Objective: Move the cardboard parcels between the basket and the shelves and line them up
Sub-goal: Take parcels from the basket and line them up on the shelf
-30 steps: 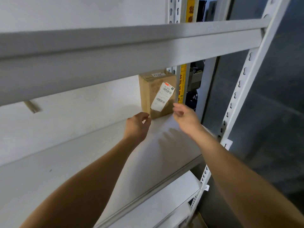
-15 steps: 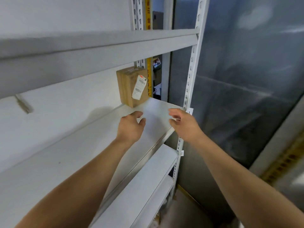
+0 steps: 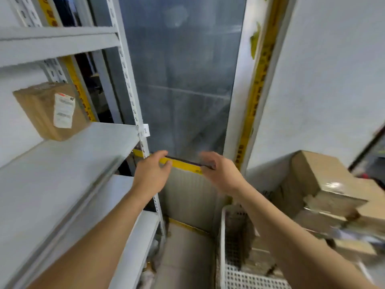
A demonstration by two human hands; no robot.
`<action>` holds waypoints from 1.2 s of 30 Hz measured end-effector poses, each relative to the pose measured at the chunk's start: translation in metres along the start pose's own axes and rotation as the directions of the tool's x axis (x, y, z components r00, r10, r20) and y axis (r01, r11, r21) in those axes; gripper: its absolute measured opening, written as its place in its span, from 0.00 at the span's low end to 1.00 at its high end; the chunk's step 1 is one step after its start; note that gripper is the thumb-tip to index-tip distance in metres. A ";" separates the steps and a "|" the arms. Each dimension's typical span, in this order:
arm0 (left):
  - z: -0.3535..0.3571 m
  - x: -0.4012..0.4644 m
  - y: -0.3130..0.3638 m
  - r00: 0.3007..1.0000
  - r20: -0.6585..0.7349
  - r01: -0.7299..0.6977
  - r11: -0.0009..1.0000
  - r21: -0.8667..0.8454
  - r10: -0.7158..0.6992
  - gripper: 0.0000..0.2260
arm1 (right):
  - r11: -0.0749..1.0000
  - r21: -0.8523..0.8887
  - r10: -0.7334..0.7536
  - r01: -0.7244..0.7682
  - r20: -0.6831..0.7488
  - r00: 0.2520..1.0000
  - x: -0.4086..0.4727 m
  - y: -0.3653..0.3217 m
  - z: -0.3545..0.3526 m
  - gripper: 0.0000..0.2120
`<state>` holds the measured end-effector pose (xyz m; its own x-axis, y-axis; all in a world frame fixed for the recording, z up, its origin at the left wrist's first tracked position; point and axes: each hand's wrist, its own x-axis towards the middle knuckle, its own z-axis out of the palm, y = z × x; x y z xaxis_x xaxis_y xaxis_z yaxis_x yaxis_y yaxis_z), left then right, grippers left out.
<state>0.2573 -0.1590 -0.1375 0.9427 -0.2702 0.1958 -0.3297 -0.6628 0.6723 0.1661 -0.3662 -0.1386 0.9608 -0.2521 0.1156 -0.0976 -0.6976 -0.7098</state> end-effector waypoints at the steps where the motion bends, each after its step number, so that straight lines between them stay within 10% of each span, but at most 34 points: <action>1: 0.018 -0.005 0.016 1.000 0.026 -0.009 1.000 -0.024 0.009 0.18 | 1.000 -0.012 0.026 -0.027 -0.014 1.000 -0.011 0.014 -0.015 0.25; 15: 0.217 -0.060 0.200 0.921 0.343 -0.143 0.979 -0.142 0.184 0.22 | 0.958 -0.062 0.254 -0.281 -0.272 0.928 -0.110 0.168 -0.179 0.24; 27: 0.319 -0.037 0.249 0.748 0.643 0.000 0.969 -0.246 0.163 0.32 | 0.812 0.023 0.513 -0.584 -0.506 0.693 -0.116 0.252 -0.232 0.28; 36: 0.349 -0.047 0.252 0.656 0.744 0.165 0.938 -0.305 0.127 0.33 | 0.687 0.345 0.727 -0.640 -0.339 0.597 -0.115 0.293 -0.226 0.33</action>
<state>0.1117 -0.5567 -0.2261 0.5377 -0.7811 -0.3175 -0.1382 -0.4531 0.8807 -0.0316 -0.6937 -0.2030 0.4144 -0.8853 -0.2110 -0.5921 -0.0862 -0.8012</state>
